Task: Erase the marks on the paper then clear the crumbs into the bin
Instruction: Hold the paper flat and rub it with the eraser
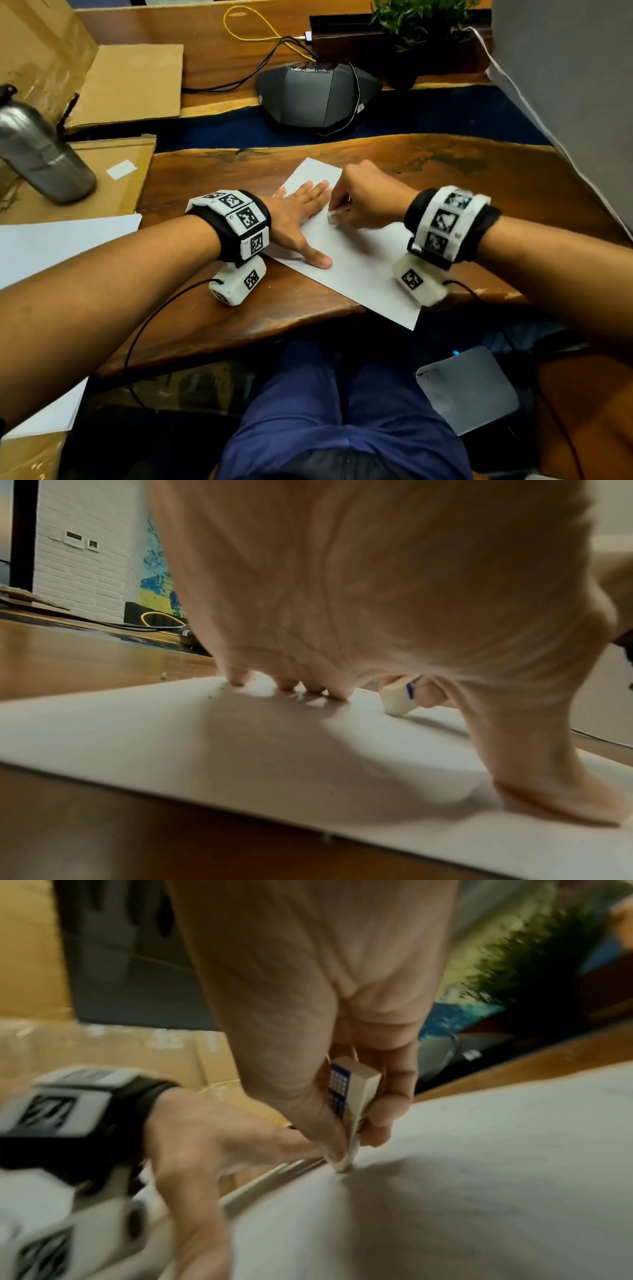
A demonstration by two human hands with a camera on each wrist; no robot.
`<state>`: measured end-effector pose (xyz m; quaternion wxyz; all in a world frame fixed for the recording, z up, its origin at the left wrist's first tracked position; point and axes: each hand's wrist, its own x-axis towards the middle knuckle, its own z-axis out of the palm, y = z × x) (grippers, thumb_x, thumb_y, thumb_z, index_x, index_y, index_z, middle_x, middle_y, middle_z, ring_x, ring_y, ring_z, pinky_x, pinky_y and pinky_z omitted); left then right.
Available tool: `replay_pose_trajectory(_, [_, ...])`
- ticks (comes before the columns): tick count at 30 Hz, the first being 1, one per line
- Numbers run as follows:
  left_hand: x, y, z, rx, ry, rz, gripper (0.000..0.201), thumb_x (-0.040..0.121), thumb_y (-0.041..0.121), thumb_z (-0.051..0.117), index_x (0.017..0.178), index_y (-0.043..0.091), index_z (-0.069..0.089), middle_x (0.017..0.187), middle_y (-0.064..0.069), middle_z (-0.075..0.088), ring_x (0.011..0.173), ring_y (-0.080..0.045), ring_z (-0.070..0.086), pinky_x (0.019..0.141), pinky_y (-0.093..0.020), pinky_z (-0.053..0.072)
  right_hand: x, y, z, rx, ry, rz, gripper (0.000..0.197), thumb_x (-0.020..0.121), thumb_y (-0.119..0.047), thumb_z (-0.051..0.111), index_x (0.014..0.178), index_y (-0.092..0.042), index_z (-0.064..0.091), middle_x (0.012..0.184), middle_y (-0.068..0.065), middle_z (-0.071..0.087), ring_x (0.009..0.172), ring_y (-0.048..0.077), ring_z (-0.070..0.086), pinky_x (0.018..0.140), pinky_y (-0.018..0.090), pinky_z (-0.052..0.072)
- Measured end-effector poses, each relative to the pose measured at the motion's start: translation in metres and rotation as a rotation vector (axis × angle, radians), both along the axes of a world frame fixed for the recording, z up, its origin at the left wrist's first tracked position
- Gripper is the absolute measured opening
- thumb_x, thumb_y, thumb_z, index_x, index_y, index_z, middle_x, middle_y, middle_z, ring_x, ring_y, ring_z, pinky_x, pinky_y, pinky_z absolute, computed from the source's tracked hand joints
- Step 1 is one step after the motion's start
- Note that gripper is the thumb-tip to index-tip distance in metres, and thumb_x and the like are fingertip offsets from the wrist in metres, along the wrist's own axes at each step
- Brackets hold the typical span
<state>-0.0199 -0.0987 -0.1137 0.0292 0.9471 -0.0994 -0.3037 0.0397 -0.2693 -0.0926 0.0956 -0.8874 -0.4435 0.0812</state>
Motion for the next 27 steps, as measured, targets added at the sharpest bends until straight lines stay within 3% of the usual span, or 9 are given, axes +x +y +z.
replay_pose_trajectory(3, [0.001,-0.002,-0.001,-0.006,0.006,0.001,0.134,0.064,0.083,0.06,0.15,0.029,-0.028,0.155,0.012,-0.036,0.144,-0.01,-0.03,0.119,-0.053,-0.012,0.021,-0.007,0.006,0.044,0.005,-0.136,0.016,0.081,-0.025,0.077,0.085,-0.011,0.082,0.081,0.004,0.077,0.072,0.02,0.067,0.068,0.037,0.057])
replay_pose_trajectory(8, [0.0,-0.002,0.001,0.004,0.008,0.011,0.132,0.067,0.082,0.06,0.15,0.028,-0.027,0.155,0.011,-0.036,0.144,-0.011,-0.03,0.118,-0.052,-0.013,-0.007,0.003,-0.001,0.012,0.022,0.005,0.012,0.08,-0.023,0.077,0.082,-0.012,0.081,0.077,0.002,0.076,0.066,0.019,0.065,0.059,0.03,0.053])
replay_pose_trajectory(10, [0.0,-0.003,0.0,-0.005,0.008,0.013,0.133,0.065,0.083,0.06,0.15,0.029,-0.027,0.155,0.012,-0.036,0.144,-0.011,-0.03,0.118,-0.052,-0.014,0.006,-0.003,0.002,0.014,0.024,-0.082,0.013,0.08,-0.025,0.077,0.081,-0.013,0.081,0.077,0.001,0.076,0.066,0.018,0.065,0.057,0.029,0.052])
replay_pose_trajectory(13, [0.0,-0.002,-0.001,-0.009,-0.005,0.023,0.135,0.062,0.086,0.059,0.15,0.03,-0.028,0.155,0.013,-0.036,0.144,-0.011,-0.029,0.118,-0.053,-0.013,0.024,-0.017,0.007,0.051,-0.01,-0.206,0.011,0.08,-0.021,0.078,0.083,-0.01,0.082,0.081,0.005,0.077,0.069,0.019,0.069,0.065,0.037,0.059])
replay_pose_trajectory(17, [-0.002,-0.002,-0.001,-0.011,-0.016,0.018,0.135,0.062,0.087,0.057,0.15,0.03,-0.028,0.155,0.013,-0.036,0.144,-0.011,-0.029,0.118,-0.052,-0.014,0.016,-0.03,0.007,0.139,0.034,-0.234,0.013,0.084,-0.02,0.079,0.092,-0.011,0.08,0.089,0.0,0.076,0.072,0.009,0.066,0.068,0.029,0.06])
replay_pose_trajectory(22, [-0.011,-0.011,0.002,0.025,-0.043,0.099,0.131,0.066,0.088,0.053,0.152,0.026,-0.025,0.157,0.009,-0.033,0.147,-0.014,-0.024,0.12,-0.047,-0.01,0.025,-0.055,0.008,-0.015,0.113,-0.372,0.012,0.085,-0.025,0.079,0.087,-0.013,0.078,0.087,0.001,0.073,0.08,0.017,0.065,0.072,0.034,0.057])
replay_pose_trajectory(27, [-0.025,-0.014,0.005,0.177,-0.048,0.177,0.121,0.072,0.091,0.033,0.154,0.018,-0.02,0.161,0.001,-0.024,0.15,-0.019,-0.013,0.121,-0.048,-0.006,0.027,-0.064,0.001,-0.103,0.263,-0.432,0.013,0.089,-0.031,0.074,0.089,-0.019,0.072,0.087,0.001,0.074,0.08,0.019,0.07,0.072,0.032,0.057])
